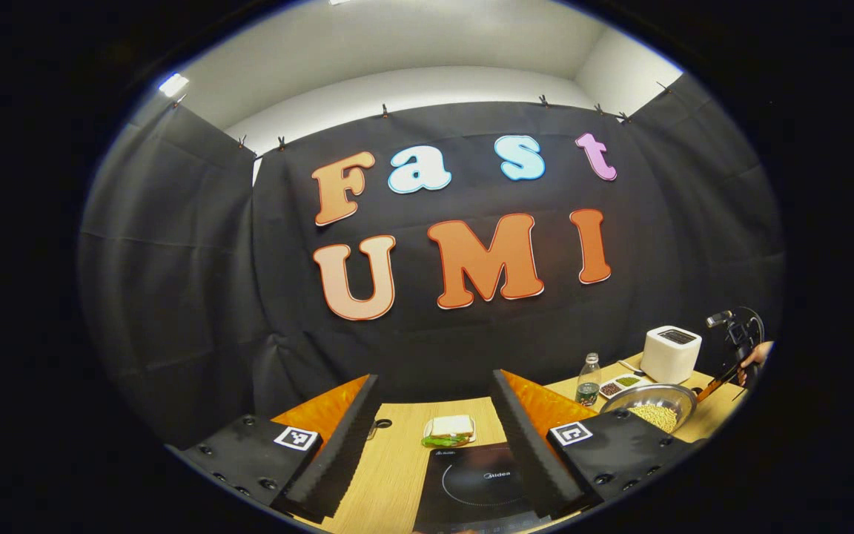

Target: First push the handle of the pot to place it horizontally, then grasp the pot with both hands and set it on the induction cooktop.

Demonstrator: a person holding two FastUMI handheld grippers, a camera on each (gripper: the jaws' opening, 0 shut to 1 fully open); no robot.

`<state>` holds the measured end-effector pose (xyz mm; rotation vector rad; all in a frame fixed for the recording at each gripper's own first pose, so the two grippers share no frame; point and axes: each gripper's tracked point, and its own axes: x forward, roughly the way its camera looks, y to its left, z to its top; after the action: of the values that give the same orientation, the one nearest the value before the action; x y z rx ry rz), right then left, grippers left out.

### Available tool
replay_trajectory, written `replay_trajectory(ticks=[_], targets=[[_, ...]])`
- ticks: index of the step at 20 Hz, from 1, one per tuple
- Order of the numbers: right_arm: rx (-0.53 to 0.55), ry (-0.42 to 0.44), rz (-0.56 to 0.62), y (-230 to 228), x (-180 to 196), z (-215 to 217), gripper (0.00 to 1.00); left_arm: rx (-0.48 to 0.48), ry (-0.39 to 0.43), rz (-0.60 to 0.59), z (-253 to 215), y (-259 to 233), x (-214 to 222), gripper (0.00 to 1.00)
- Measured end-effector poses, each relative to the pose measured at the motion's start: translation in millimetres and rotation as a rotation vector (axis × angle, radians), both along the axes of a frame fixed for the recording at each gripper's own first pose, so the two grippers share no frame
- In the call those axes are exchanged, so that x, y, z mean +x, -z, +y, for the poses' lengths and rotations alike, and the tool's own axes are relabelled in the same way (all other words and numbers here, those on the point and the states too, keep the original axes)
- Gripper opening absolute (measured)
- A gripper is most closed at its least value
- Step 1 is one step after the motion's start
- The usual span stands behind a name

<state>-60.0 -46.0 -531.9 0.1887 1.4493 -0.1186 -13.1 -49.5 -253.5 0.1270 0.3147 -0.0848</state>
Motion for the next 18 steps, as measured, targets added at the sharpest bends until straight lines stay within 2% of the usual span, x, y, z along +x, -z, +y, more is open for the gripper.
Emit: replay_trajectory(ticks=[9,14,18], targets=[[-0.055,0.006,0.003,9.6,26.0,-3.7,0.0,-0.101,0.036,0.148,-30.9,69.3,-9.7,1.0],[-0.051,0.028,-0.001,14.9,39.6,-3.7,0.0,-0.148,0.097,0.225,-80.9,109.3,-9.2,0.98],[-0.056,0.024,-0.003,18.4,48.1,-2.0,0.0,-0.224,0.171,0.323,-140.9,139.0,-15.0,0.98]])
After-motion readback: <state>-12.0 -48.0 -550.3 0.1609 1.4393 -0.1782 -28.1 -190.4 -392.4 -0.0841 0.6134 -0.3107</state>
